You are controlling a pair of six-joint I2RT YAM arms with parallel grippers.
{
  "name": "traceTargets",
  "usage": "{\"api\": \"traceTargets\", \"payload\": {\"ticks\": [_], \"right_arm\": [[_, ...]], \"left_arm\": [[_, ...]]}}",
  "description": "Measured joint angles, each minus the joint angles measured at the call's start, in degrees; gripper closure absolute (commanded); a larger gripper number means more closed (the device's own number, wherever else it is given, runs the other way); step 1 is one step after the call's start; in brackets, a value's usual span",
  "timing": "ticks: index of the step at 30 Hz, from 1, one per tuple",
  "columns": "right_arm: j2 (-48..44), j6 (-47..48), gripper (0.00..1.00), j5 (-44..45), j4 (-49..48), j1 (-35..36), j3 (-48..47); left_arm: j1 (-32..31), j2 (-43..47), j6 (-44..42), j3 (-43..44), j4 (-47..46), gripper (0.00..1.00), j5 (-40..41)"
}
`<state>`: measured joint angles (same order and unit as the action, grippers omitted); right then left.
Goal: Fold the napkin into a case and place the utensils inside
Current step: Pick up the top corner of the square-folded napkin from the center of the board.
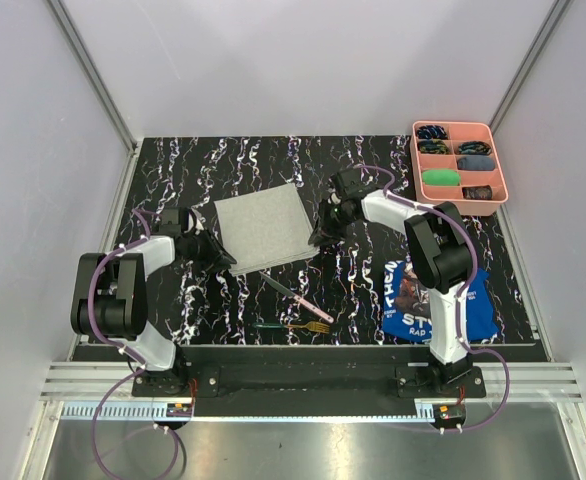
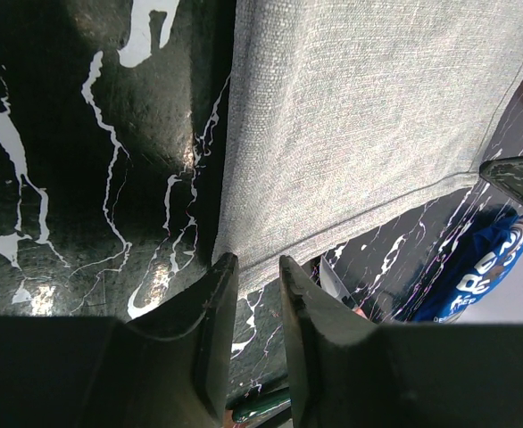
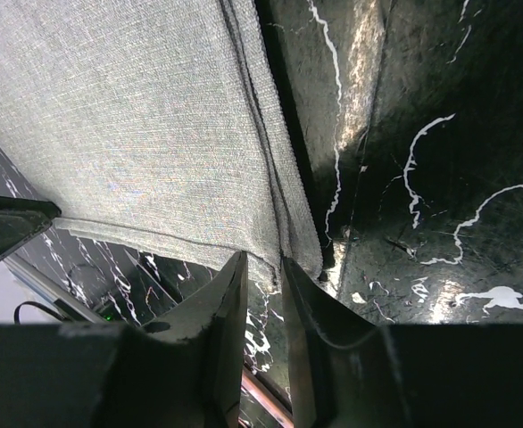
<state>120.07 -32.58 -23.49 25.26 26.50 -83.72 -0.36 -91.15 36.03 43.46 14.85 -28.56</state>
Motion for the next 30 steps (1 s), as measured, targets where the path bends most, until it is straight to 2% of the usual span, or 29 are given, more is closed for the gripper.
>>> {"api": "traceTargets", "payload": {"ticks": [10, 17, 19, 21, 30], "right_arm": [[0.0, -0.11, 0.69, -0.02, -0.13, 0.57, 0.87], [0.0, -0.39, 0.89, -0.02, -0.13, 0.61, 1.09], [0.0, -0.48, 0.91, -0.02, -0.11, 0.61, 1.09], [0.0, -0.66, 1.0, 0.02, -0.11, 0.63, 1.09], [0.0, -0.85, 1.0, -0.17, 0.17, 0.92, 0.46]], "left_arm": [[0.0, 0.0, 0.02, 0.0, -0.28, 0.7, 0.09], [0.0, 0.0, 0.02, -0.44, -0.87, 0.7, 0.09], [0.0, 0.0, 0.04, -0.81, -1.14, 0.7, 0.09], [0.0, 0.0, 0.04, -1.03, -1.2, 0.7, 0.07], [0.0, 0.94, 0.44, -1.09, -1.2, 0.66, -0.09]]}}
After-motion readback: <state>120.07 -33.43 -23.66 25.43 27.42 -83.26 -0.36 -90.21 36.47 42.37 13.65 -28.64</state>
